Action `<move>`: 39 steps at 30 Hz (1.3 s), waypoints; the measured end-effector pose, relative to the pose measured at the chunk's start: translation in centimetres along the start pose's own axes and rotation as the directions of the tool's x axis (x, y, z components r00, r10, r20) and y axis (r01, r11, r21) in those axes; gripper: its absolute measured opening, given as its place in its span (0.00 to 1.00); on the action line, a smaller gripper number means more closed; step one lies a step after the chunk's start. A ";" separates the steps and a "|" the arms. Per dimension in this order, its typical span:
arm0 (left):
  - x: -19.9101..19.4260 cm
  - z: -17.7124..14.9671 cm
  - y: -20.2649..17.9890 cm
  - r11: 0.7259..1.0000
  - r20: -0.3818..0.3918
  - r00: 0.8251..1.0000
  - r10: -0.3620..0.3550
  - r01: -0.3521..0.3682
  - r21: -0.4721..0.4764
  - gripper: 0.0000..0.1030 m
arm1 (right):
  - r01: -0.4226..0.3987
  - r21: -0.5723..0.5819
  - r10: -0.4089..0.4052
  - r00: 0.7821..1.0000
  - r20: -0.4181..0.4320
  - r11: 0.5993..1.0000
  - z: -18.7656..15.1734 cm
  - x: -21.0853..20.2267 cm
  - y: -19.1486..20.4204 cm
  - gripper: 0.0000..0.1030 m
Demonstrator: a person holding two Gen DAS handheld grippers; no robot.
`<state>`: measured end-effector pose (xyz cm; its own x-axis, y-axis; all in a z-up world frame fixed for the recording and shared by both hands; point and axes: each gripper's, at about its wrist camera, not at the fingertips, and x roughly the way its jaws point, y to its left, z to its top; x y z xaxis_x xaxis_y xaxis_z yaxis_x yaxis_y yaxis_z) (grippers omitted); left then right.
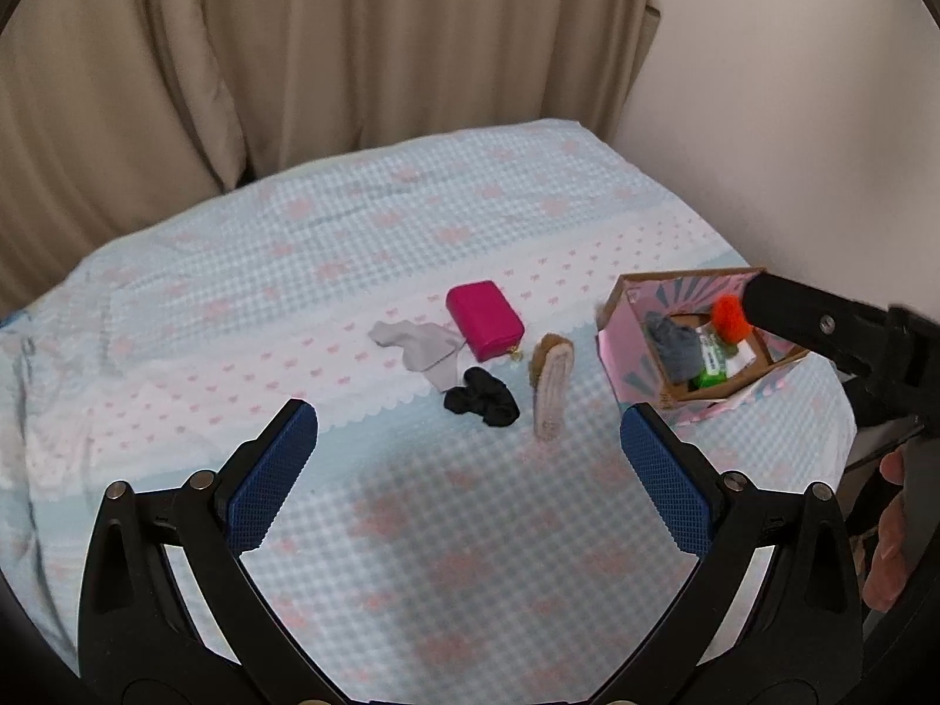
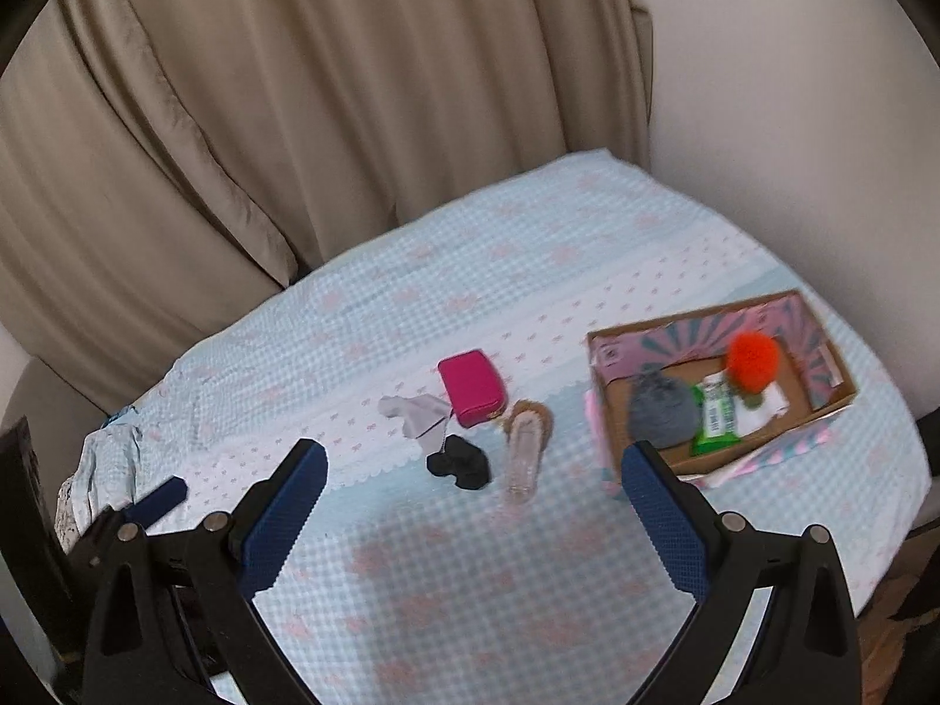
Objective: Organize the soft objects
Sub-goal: 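Withdraw both tools from the box toward the remaining items, then grasp the black scrunchie with the left tool while the right tool grasps the fuzzy slipper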
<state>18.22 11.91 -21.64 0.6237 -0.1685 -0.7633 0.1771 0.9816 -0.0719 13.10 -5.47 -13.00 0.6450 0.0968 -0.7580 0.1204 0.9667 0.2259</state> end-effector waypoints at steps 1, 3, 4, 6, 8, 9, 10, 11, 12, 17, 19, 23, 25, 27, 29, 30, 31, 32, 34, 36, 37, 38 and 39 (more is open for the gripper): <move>1.3 -0.2 0.1 1.000 0.001 1.000 0.002 -0.002 0.008 1.00 | -0.002 0.004 0.002 1.000 -0.007 1.000 0.0 1.1 0.0 0.97; 4.0 -0.6 0.2 0.999 -0.001 1.000 0.009 -0.009 0.031 1.00 | 0.003 0.005 -0.003 1.000 -0.023 1.000 -0.2 3.7 0.0 0.97; 5.1 -0.8 0.3 0.999 -0.003 1.000 0.008 -0.008 0.039 1.00 | 0.005 0.007 -0.005 0.999 -0.037 1.000 -0.3 5.3 -0.1 0.97; 7.9 -1.5 0.4 0.998 -0.001 1.000 -0.004 0.004 0.060 0.99 | 0.010 0.008 -0.009 0.999 -0.054 1.000 -0.5 7.8 -0.4 0.97; 10.2 -2.1 0.5 0.997 0.001 1.000 -0.016 0.016 0.079 0.99 | 0.020 -0.003 -0.020 0.998 -0.063 1.000 -0.7 10.4 -0.7 0.97; 11.6 -2.5 0.5 0.995 -0.006 1.000 -0.023 0.024 0.092 0.99 | 0.025 -0.012 -0.026 0.997 -0.066 1.000 -0.9 11.6 -0.8 0.97; 13.4 -3.0 0.4 0.994 -0.020 0.999 -0.030 0.032 0.106 0.98 | 0.028 -0.023 -0.030 0.997 -0.069 0.999 -1.1 13.0 -1.1 0.97; 14.7 -3.4 0.4 0.992 -0.029 0.999 -0.041 0.044 0.116 0.94 | 0.034 -0.036 -0.036 0.997 -0.067 0.999 -1.4 14.8 -1.5 0.97; 16.3 -4.0 0.3 0.990 -0.039 0.998 -0.053 0.058 0.129 0.90 | 0.036 -0.043 -0.039 0.997 -0.064 0.998 -1.6 15.7 -1.8 0.96; 21.7 -6.3 -0.4 0.979 -0.044 0.997 -0.061 0.069 0.194 0.89 | 0.017 -0.064 -0.024 0.994 -0.106 0.998 -3.5 22.7 -4.0 0.87; 23.2 -6.8 -0.6 0.976 -0.036 0.997 -0.065 0.071 0.207 0.89 | 0.020 -0.104 -0.032 0.993 -0.113 0.994 -4.1 24.5 -4.0 0.83; 24.9 -7.0 -1.4 0.963 -0.010 0.998 -0.055 0.056 0.263 0.77 | 0.040 -0.113 -0.054 0.991 -0.126 0.993 -4.9 27.0 -4.6 0.83; 25.7 -7.0 -1.9 0.952 -0.011 0.999 -0.050 0.051 0.300 0.76 | 0.056 -0.104 -0.069 0.989 -0.131 0.993 -5.1 27.7 -5.2 0.83; 26.4 -6.9 -2.2 0.946 -0.011 0.999 -0.051 0.052 0.320 0.76 | 0.055 -0.087 -0.067 0.988 -0.137 0.995 -5.3 28.5 -5.7 0.83; 27.2 -6.7 -2.4 0.940 -0.021 0.999 -0.049 0.053 0.337 0.76 | 0.058 -0.081 -0.069 0.988 -0.140 0.995 -5.4 29.1 -5.9 0.83; 27.5 -6.7 -2.5 0.937 -0.028 0.998 -0.057 0.063 0.343 0.76 | 0.060 -0.081 -0.071 0.987 -0.143 0.995 -5.4 29.3 -6.0 0.83; 27.6 -6.7 -2.6 0.935 -0.030 0.998 -0.061 0.067 0.348 0.76 | 0.062 -0.080 -0.073 0.987 -0.146 0.995 -5.4 29.5 -6.0 0.81; 27.8 -6.7 -2.8 0.930 -0.033 0.997 -0.065 0.072 0.360 0.76 | 0.060 -0.075 -0.071 0.986 -0.148 0.995 -5.3 29.8 -6.2 0.79; 28.1 -6.7 -3.2 0.922 -0.034 0.997 -0.065 0.073 0.381 0.73 | 0.056 -0.073 -0.067 0.985 -0.157 0.996 -5.3 30.3 -6.3 0.67; 28.9 -6.5 -3.3 0.922 -0.063 0.995 -0.073 0.092 0.376 0.63 | 0.059 -0.077 -0.071 0.984 -0.165 0.995 -5.3 30.8 -6.6 0.61; 29.2 -6.4 -3.3 0.924 -0.076 0.994 -0.077 0.099 0.369 0.63 | 0.058 -0.085 -0.072 0.982 -0.175 0.995 -5.3 31.0 -6.7 0.58; 29.5 -6.4 -3.2 0.926 -0.089 0.992 -0.085 0.112 0.360 0.61 | 0.057 -0.091 -0.073 0.981 -0.178 0.994 -5.3 31.2 -6.8 0.56; 29.6 -6.4 -3.2 0.927 -0.099 0.990 -0.098 0.126 0.353 0.55 | 0.056 -0.097 -0.073 0.981 -0.182 0.994 -5.4 31.4 -6.8 0.51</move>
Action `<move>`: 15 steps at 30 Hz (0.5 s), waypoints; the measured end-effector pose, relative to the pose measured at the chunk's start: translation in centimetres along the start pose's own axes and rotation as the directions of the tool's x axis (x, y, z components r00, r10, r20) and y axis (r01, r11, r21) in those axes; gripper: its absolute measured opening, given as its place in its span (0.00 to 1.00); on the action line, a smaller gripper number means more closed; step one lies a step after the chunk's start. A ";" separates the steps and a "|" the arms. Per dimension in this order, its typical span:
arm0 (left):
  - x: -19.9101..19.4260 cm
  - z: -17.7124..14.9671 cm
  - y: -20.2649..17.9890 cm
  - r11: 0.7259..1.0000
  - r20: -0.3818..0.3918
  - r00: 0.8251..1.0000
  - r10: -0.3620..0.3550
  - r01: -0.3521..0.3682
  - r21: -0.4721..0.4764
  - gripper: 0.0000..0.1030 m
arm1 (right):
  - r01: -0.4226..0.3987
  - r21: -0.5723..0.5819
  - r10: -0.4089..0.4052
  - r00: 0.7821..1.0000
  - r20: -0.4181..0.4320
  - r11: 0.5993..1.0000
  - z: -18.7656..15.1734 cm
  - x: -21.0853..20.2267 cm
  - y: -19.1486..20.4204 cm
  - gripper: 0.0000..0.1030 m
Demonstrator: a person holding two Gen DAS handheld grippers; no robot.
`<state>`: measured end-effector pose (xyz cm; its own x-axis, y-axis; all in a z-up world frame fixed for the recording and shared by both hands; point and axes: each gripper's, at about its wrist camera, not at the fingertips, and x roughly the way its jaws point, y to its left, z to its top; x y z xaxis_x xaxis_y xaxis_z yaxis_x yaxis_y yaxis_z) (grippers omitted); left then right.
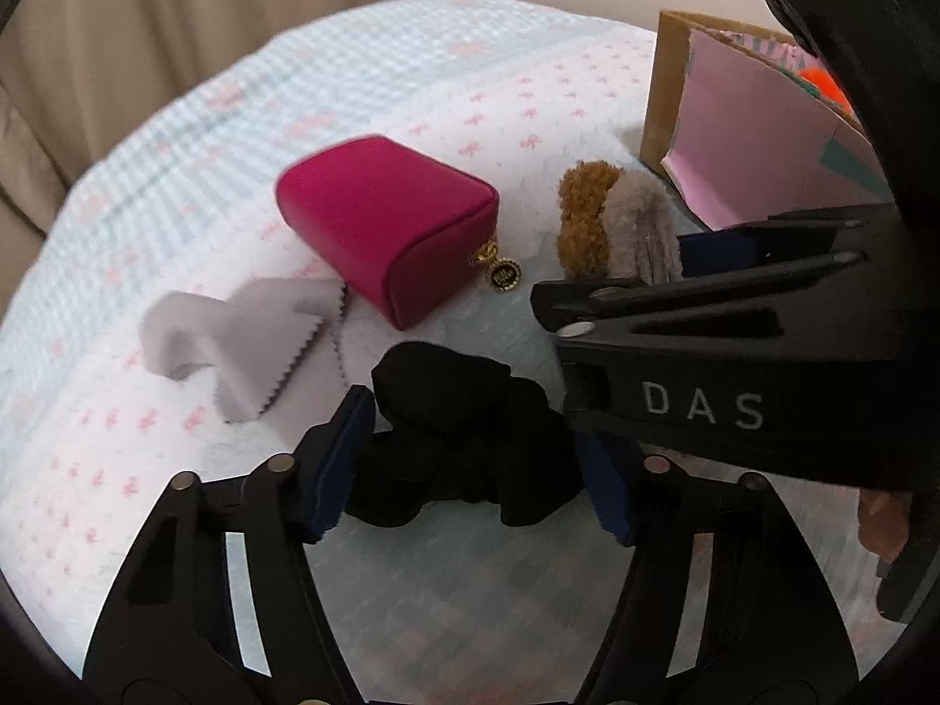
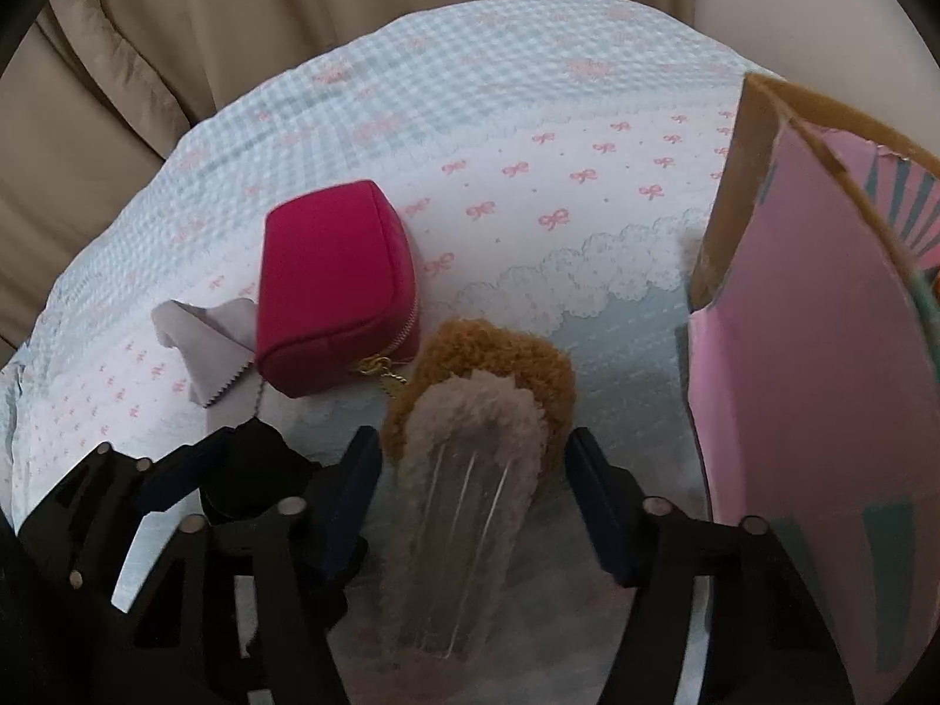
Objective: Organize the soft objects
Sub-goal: 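Grasp the black scrunchie with the left tool while the right tool grasps the fuzzy slipper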
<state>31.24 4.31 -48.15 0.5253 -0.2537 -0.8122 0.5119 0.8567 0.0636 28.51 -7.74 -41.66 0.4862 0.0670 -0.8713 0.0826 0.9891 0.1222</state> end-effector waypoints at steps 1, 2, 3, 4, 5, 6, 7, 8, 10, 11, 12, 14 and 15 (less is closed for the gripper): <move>0.1 0.0 0.0 1.000 -0.003 1.000 -0.015 0.015 -0.001 0.52 | 0.004 -0.007 -0.004 1.000 -0.005 1.000 -0.1 0.2 -0.1 0.47; 0.3 0.0 -0.1 1.000 -0.005 1.000 -0.024 0.024 0.001 0.48 | 0.005 -0.012 -0.005 1.000 -0.004 1.000 -0.1 0.3 -0.1 0.46; 0.4 0.0 -0.2 1.000 -0.006 1.000 -0.031 0.031 0.003 0.43 | 0.003 -0.016 -0.003 1.000 0.000 1.000 -0.1 0.2 -0.2 0.44; 0.4 0.0 -0.3 0.999 -0.006 0.999 -0.036 0.036 0.002 0.41 | -0.001 -0.020 0.001 1.000 0.003 1.000 -0.1 0.1 -0.2 0.42; 0.5 0.0 -0.2 0.999 -0.006 0.999 -0.035 0.035 0.000 0.36 | -0.005 -0.026 0.005 1.000 0.004 1.000 -0.2 0.0 -0.2 0.41; 0.5 0.0 -0.2 0.999 -0.008 0.999 -0.034 0.034 -0.005 0.33 | -0.004 -0.029 0.004 1.000 0.006 1.000 -0.2 0.0 -0.1 0.40; 0.4 0.0 -0.3 0.999 -0.009 0.999 -0.035 0.035 -0.009 0.31 | -0.007 -0.032 0.007 1.000 0.010 0.999 -0.2 -0.1 -0.1 0.39; 0.3 0.0 -0.3 0.999 -0.009 0.999 -0.034 0.034 -0.013 0.27 | -0.009 -0.035 0.010 1.000 0.014 0.999 -0.3 -0.3 -0.1 0.38; 0.2 -0.1 -0.4 0.999 -0.011 1.000 -0.029 0.029 -0.017 0.26 | -0.015 -0.036 0.015 1.000 0.017 0.999 -0.5 -0.5 0.0 0.37; 0.0 -0.2 -0.3 0.999 -0.010 1.000 -0.027 0.027 -0.019 0.25 | -0.019 -0.034 0.020 1.000 0.020 0.999 -0.6 -0.7 -0.1 0.37; -0.1 -0.3 -0.3 0.999 -0.013 1.000 -0.023 0.023 -0.023 0.25 | -0.019 -0.034 0.019 1.000 0.023 0.999 -0.6 -0.9 0.0 0.36; -0.7 -0.7 -0.1 0.999 -0.014 1.000 -0.017 0.016 -0.036 0.25 | -0.018 -0.032 0.019 0.999 0.030 0.999 -0.6 -1.3 -0.1 0.36; -0.9 -0.9 0.0 0.999 -0.015 1.000 -0.016 0.016 -0.043 0.25 | -0.020 -0.031 0.021 0.999 0.032 0.999 -0.6 -1.5 -0.2 0.36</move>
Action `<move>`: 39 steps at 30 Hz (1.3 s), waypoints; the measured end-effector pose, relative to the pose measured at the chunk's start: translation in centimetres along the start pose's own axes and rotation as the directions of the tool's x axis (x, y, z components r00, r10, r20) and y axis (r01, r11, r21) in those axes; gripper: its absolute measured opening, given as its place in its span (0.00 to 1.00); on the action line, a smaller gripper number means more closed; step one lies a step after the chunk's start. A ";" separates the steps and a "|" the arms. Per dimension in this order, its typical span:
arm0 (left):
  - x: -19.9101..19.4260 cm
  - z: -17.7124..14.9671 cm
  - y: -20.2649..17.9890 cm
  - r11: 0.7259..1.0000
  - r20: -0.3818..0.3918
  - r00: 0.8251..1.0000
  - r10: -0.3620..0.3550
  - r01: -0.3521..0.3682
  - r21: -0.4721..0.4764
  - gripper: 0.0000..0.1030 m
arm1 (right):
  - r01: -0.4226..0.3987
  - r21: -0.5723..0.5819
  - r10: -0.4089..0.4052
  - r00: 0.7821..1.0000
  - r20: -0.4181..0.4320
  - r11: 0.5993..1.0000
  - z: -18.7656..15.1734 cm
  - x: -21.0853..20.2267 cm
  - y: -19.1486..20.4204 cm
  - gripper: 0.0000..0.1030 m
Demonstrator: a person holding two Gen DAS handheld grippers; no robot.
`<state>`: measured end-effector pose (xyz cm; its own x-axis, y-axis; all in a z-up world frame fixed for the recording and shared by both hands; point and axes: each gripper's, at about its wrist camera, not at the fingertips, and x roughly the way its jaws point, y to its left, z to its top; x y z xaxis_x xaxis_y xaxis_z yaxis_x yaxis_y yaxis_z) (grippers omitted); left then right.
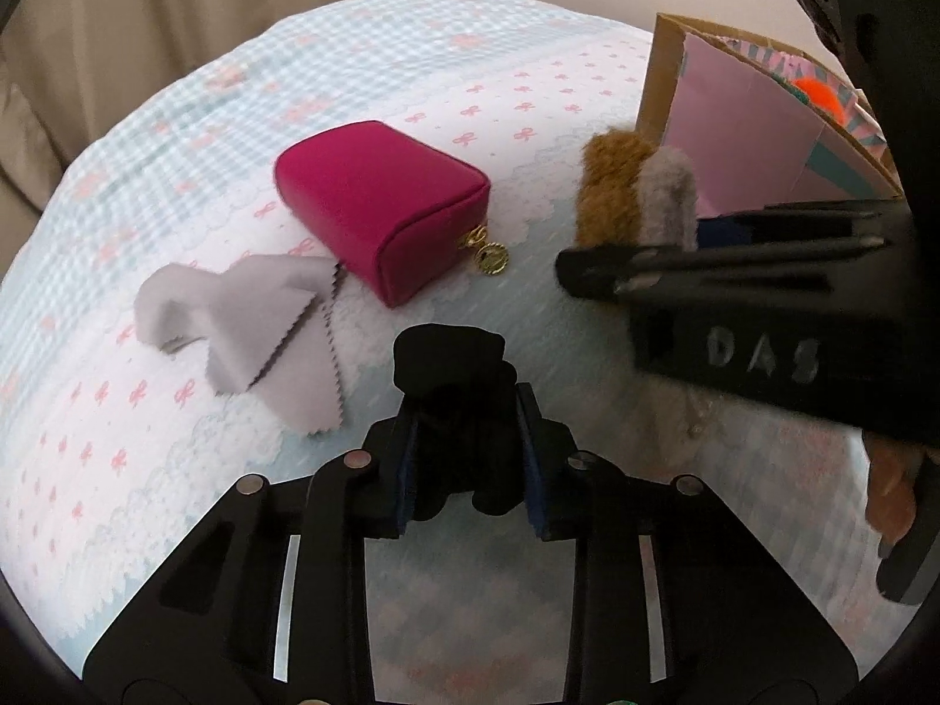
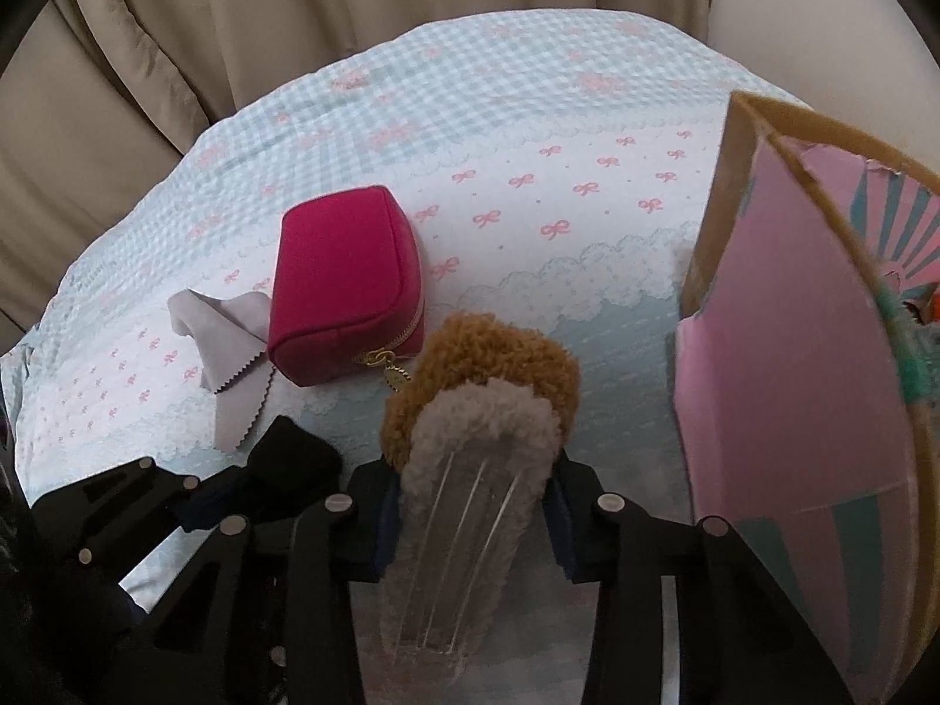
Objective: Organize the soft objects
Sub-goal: 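Grasp the black scrunchie with the left tool while the right tool grasps the fuzzy slipper, then carry the scrunchie and slipper over the pink box and open both tools inside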
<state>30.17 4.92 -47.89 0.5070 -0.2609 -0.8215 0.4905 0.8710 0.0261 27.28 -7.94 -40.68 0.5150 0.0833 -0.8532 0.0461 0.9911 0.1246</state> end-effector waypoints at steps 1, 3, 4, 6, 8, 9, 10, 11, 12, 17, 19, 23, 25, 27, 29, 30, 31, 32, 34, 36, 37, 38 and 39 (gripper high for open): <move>-0.3 -0.2 0.2 1.000 -0.002 1.000 0.002 -0.002 -0.012 0.25 | -0.001 0.002 0.001 1.000 0.000 1.000 0.0 -0.2 0.0 0.36; -1.1 -0.4 0.5 0.999 -0.003 1.000 0.006 -0.006 -0.040 0.25 | -0.008 0.000 0.008 1.000 0.003 1.000 0.0 -0.8 0.1 0.36; -1.5 -0.4 0.6 0.999 -0.004 1.000 0.007 -0.007 -0.053 0.25 | -0.009 -0.005 0.009 1.000 0.005 1.000 0.0 -1.1 0.3 0.36; -2.6 -0.1 0.7 0.996 -0.008 1.000 0.010 -0.010 -0.083 0.25 | -0.013 -0.009 0.013 1.000 0.009 1.000 0.0 -2.0 0.5 0.36; -4.0 0.5 0.8 0.995 0.005 1.000 0.013 -0.013 -0.103 0.25 | -0.017 -0.010 0.017 1.000 0.016 1.000 0.2 -3.4 0.7 0.36; -4.7 0.7 0.7 0.994 0.010 1.000 0.016 -0.015 -0.107 0.25 | -0.019 -0.008 0.019 1.000 0.018 1.000 0.3 -4.0 0.7 0.36; -5.7 1.1 0.7 0.993 0.017 1.000 0.018 -0.016 -0.113 0.25 | -0.021 -0.007 0.021 1.000 0.021 1.000 0.5 -4.7 0.8 0.36; -6.8 1.5 0.5 0.993 0.023 1.000 0.019 -0.016 -0.118 0.25 | -0.023 -0.005 0.023 0.999 0.024 1.000 0.7 -5.9 0.9 0.36; -8.0 1.8 0.3 0.993 0.028 0.999 0.024 -0.021 -0.120 0.25 | -0.023 -0.006 0.023 0.999 0.027 1.000 0.9 -6.7 1.0 0.36; -13.7 3.8 -0.8 0.989 0.034 0.999 0.036 -0.031 -0.145 0.25 | -0.027 -0.006 0.027 0.999 0.047 1.000 2.1 -12.9 1.9 0.36; -15.9 4.8 -1.4 0.988 0.045 0.998 0.045 -0.038 -0.150 0.25 | -0.022 -0.011 0.022 0.998 0.057 1.000 2.3 -15.5 2.2 0.36; -20.4 7.1 -2.3 0.983 0.078 0.996 0.040 -0.025 -0.181 0.25 | -0.033 0.015 0.032 0.997 0.077 0.999 2.9 -20.3 1.8 0.36; -22.1 8.5 -3.0 0.982 0.093 0.995 0.044 -0.026 -0.185 0.25 | -0.032 0.037 0.029 0.995 0.091 0.999 3.2 -22.5 0.9 0.36; -23.5 9.9 -3.9 0.982 0.111 0.992 0.054 -0.033 -0.184 0.25 | -0.034 0.060 0.027 0.994 0.106 0.998 3.6 -24.4 -0.2 0.36; -24.9 11.5 -5.0 0.980 0.128 0.990 0.051 -0.025 -0.198 0.25 | -0.031 0.077 0.021 0.993 0.119 0.997 4.0 -26.1 -1.8 0.36; -25.3 12.3 -5.5 0.978 0.134 0.990 0.050 -0.021 -0.207 0.25 | -0.029 0.082 0.019 0.993 0.120 0.996 4.2 -26.7 -2.5 0.36; -25.6 13.1 -6.1 0.977 0.136 0.989 0.050 -0.020 -0.213 0.25 | -0.031 0.086 0.020 0.993 0.119 0.996 4.3 -27.3 -3.4 0.36; -25.7 13.6 -6.6 0.976 0.139 0.989 0.053 -0.022 -0.216 0.25 | -0.032 0.091 0.021 0.993 0.119 0.995 4.4 -27.9 -4.4 0.36; -25.9 15.1 -8.2 0.974 0.142 0.988 0.064 -0.031 -0.223 0.25 | -0.024 0.087 0.014 0.993 0.121 0.996 4.7 -28.9 -6.4 0.36; -25.6 16.5 -10.1 0.972 0.142 0.988 0.063 -0.029 -0.234 0.25 | -0.020 0.083 0.010 0.993 0.117 0.996 5.2 -29.6 -8.7 0.36; -25.4 17.0 -10.9 0.972 0.139 0.988 0.064 -0.030 -0.234 0.25 | -0.018 0.085 0.009 0.993 0.114 0.996 5.4 -29.9 -9.6 0.36; -25.0 17.7 -12.1 0.972 0.134 0.989 0.064 -0.031 -0.234 0.25 | -0.018 0.089 0.008 0.994 0.110 0.996 5.6 -30.1 -10.8 0.36; -24.6 18.1 -12.9 0.972 0.130 0.989 0.064 -0.032 -0.234 0.25 | -0.017 0.094 0.007 0.994 0.105 0.995 5.6 -30.3 -12.1 0.36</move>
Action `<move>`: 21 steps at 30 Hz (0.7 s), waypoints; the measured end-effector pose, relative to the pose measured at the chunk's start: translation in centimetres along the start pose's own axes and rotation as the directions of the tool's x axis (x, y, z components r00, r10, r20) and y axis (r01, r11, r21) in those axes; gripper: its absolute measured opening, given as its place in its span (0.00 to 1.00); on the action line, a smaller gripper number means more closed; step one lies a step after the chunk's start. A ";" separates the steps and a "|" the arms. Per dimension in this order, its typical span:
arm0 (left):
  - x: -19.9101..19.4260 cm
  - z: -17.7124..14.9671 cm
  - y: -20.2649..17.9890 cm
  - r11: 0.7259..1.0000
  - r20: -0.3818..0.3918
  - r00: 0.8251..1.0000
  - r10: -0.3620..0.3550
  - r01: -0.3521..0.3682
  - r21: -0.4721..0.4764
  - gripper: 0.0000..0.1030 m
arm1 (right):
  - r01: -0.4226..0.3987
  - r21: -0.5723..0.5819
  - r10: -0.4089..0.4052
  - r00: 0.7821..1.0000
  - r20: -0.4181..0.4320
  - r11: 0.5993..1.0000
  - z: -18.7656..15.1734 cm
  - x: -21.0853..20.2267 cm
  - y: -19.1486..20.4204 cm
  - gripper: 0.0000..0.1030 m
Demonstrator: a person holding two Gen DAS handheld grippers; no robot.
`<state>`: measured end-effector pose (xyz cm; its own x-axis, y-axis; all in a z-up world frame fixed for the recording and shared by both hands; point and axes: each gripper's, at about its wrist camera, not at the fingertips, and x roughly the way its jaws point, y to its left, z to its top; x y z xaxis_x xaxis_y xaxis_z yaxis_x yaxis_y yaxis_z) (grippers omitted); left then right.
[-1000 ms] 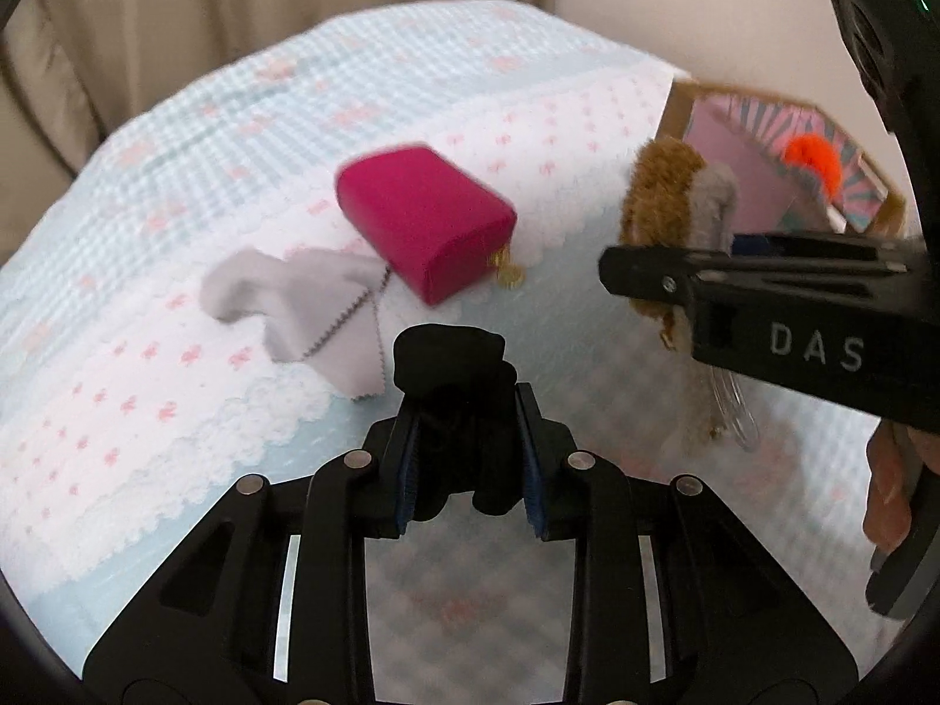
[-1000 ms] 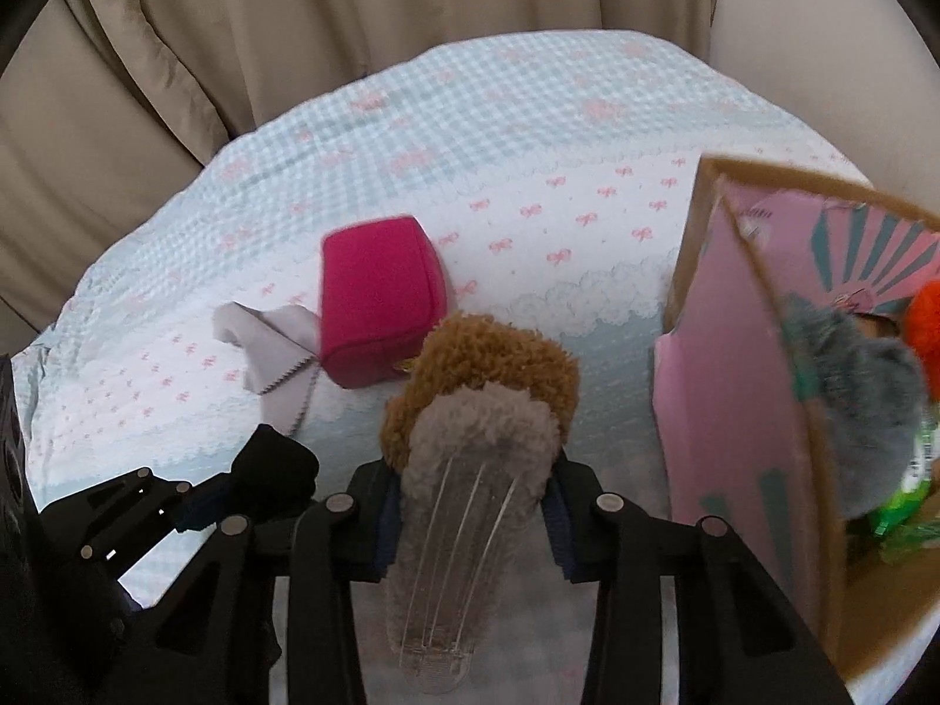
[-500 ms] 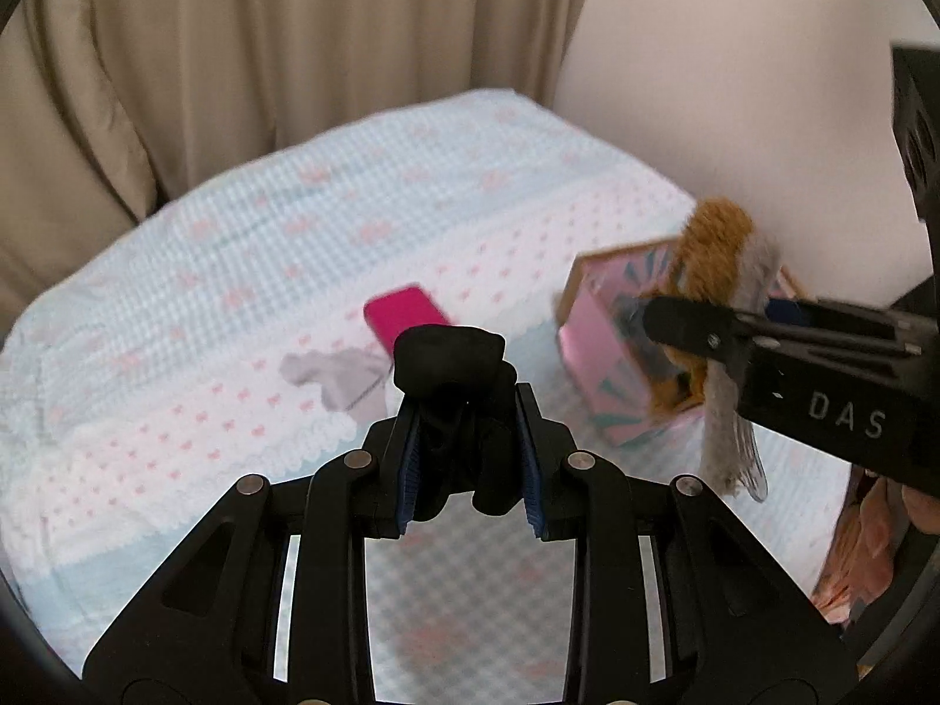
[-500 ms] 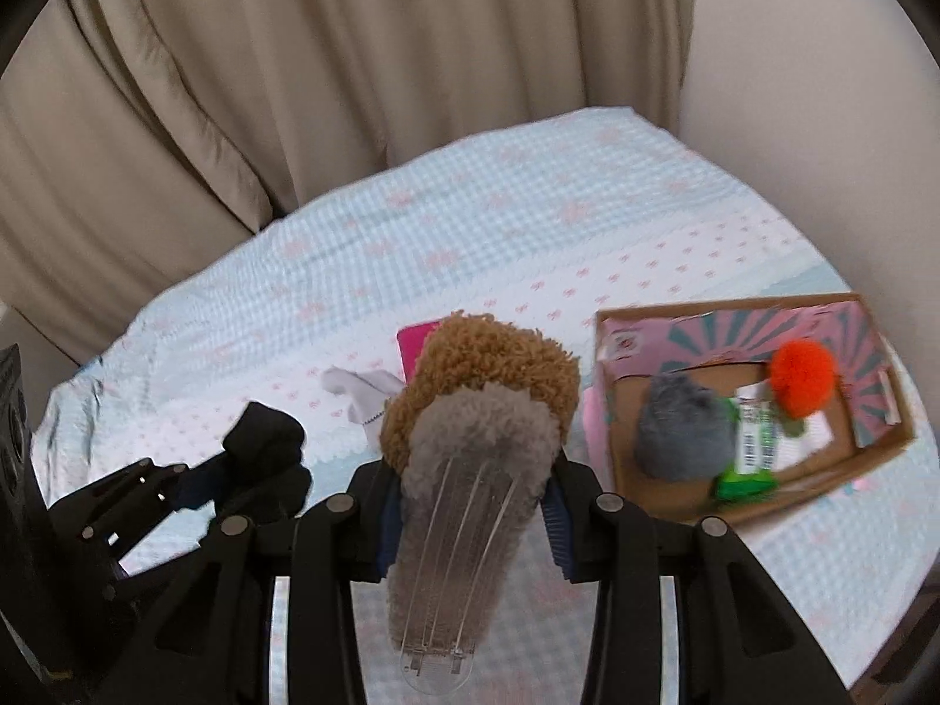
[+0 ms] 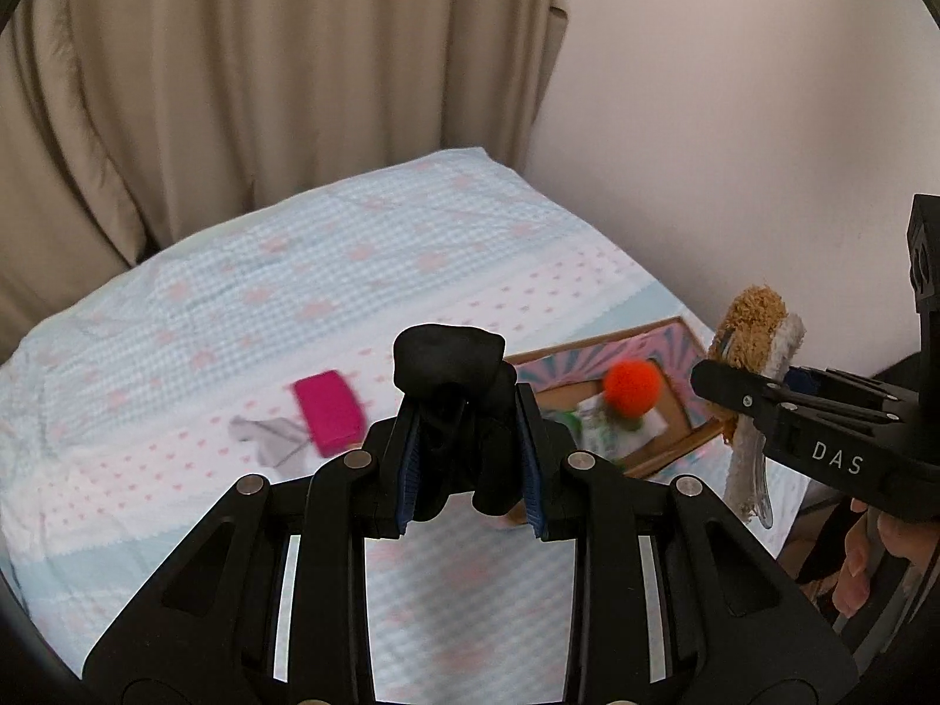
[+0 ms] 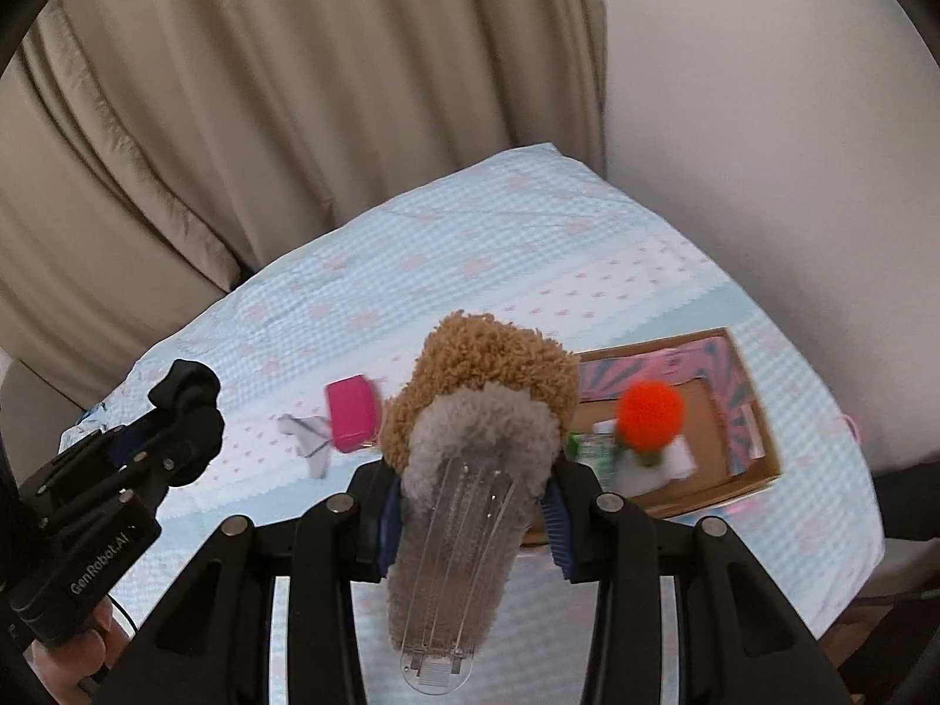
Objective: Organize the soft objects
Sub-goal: 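Carry the scrunchie and slipper over the pink box and open both tools inside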
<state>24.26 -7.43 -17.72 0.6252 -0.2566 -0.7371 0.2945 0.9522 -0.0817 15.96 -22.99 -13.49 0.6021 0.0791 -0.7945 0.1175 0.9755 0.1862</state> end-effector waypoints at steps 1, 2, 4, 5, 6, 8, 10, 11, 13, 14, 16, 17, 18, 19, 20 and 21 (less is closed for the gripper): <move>0.6 0.3 -1.3 1.000 -0.005 1.000 0.001 -0.001 0.001 0.25 | 0.000 0.003 0.000 1.000 -0.004 1.000 0.3 -0.2 -1.2 0.36; 1.1 0.5 -2.4 1.000 -0.009 1.000 0.001 -0.001 0.003 0.25 | 0.001 0.002 -0.001 1.000 -0.007 1.000 0.6 -0.3 -2.4 0.36; 2.6 1.1 -4.9 1.000 -0.020 1.000 0.000 0.000 0.004 0.25 | 0.006 -0.007 -0.007 1.000 -0.018 1.000 1.3 -0.2 -4.7 0.36; 3.6 1.4 -6.1 1.000 -0.031 1.000 -0.004 0.004 0.002 0.25 | 0.009 -0.011 -0.009 1.000 -0.025 1.000 1.7 0.0 -6.0 0.36; 4.2 1.5 -7.0 1.000 -0.040 0.999 -0.007 0.007 0.000 0.25 | 0.010 -0.014 -0.011 0.999 -0.030 1.000 1.9 0.1 -7.0 0.36; 5.9 1.8 -8.9 1.000 -0.062 0.998 -0.015 0.015 -0.003 0.25 | 0.013 -0.017 -0.014 0.999 -0.045 1.000 2.3 0.6 -9.1 0.36; 8.0 1.9 -10.6 1.000 -0.092 0.996 -0.019 0.018 -0.007 0.25 | 0.015 -0.019 -0.016 0.998 -0.062 1.000 2.7 1.4 -10.9 0.36; 9.2 1.9 -11.2 1.000 -0.109 0.994 -0.022 0.021 -0.012 0.25 | 0.013 -0.018 -0.015 0.997 -0.074 1.000 2.9 2.0 -11.9 0.36; 11.0 2.0 -12.2 1.000 -0.134 0.991 -0.017 0.015 -0.021 0.25 | 0.010 -0.015 -0.011 0.995 -0.094 1.000 3.2 3.0 -13.1 0.36; 11.8 2.0 -12.7 1.000 -0.148 0.989 -0.016 0.012 -0.029 0.25 | 0.008 -0.014 -0.010 0.994 -0.110 1.000 3.4 3.9 -13.8 0.36; 14.0 1.9 -13.0 0.999 -0.184 0.983 -0.014 0.006 -0.048 0.25 | 0.006 -0.016 -0.008 0.991 -0.135 1.000 3.5 5.4 -14.8 0.36; 15.2 1.7 -13.1 0.998 -0.203 0.979 -0.011 0.000 -0.055 0.25 | 0.003 -0.017 -0.006 0.989 -0.147 1.000 3.5 6.1 -15.1 0.36; 16.3 1.6 -13.1 0.998 -0.219 0.976 -0.006 -0.006 -0.057 0.25 | -0.002 -0.015 -0.001 0.987 -0.162 1.000 3.5 7.0 -15.6 0.36; 17.1 1.5 -13.1 0.998 -0.232 0.973 -0.002 -0.011 -0.057 0.25 | -0.006 -0.012 0.004 0.985 -0.173 1.000 3.4 7.8 -15.9 0.36; 18.0 1.4 -13.0 0.998 -0.245 0.969 0.003 -0.017 -0.056 0.25 | -0.012 -0.008 0.010 0.983 -0.185 1.000 3.4 8.6 -16.3 0.36; 19.2 1.2 -13.0 0.998 -0.264 0.965 0.008 -0.023 -0.055 0.25 | -0.017 -0.004 0.016 0.980 -0.196 1.000 3.3 9.5 -16.6 0.36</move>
<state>33.31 -24.93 -29.99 0.4148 -0.1965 -0.8884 0.2398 0.9655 -0.1015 22.30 -39.08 -22.19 0.4371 0.1335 -0.8894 0.1041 0.9748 0.1975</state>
